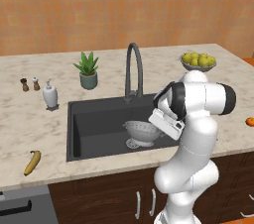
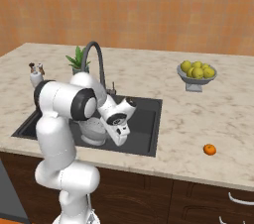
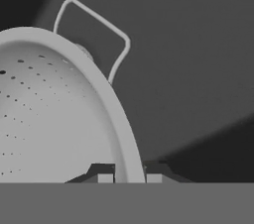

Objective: Put the colander in the sink, put the banana, tangerine in the colander, and turn on the sink faucet and pour water over the colander.

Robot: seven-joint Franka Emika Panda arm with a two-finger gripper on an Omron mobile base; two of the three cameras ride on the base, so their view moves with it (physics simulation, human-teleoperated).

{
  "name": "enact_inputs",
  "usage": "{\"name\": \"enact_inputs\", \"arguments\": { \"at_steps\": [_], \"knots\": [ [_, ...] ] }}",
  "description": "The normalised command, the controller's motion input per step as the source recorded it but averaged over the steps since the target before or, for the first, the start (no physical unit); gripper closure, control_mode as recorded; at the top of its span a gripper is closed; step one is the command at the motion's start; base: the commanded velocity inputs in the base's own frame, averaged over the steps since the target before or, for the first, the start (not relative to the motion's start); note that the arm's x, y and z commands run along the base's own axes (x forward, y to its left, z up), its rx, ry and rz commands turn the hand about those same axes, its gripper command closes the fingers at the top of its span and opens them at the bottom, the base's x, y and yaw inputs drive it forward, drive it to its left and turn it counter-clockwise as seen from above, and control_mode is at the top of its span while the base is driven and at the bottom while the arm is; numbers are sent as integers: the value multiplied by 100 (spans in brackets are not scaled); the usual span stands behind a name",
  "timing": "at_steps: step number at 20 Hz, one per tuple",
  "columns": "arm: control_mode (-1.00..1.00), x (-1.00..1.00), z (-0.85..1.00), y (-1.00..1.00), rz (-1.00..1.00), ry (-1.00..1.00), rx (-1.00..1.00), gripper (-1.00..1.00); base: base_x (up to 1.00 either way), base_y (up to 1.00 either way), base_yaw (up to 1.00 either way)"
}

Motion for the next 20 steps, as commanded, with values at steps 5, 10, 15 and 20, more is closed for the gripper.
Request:
{"name": "enact_inputs", "arguments": {
  "at_steps": [5, 10, 15, 20],
  "knots": [
    [-100, 36, -44, 10, 1, 0, 0, 100, 0, 0, 0],
    [-100, 35, -39, 14, 0, 0, 0, 100, 0, 0, 0],
    [-100, 45, -35, 5, 0, 0, 0, 100, 0, 0, 0],
    [-100, 33, -33, 0, 0, -1, 0, 100, 0, 0, 0]
  ]
}}
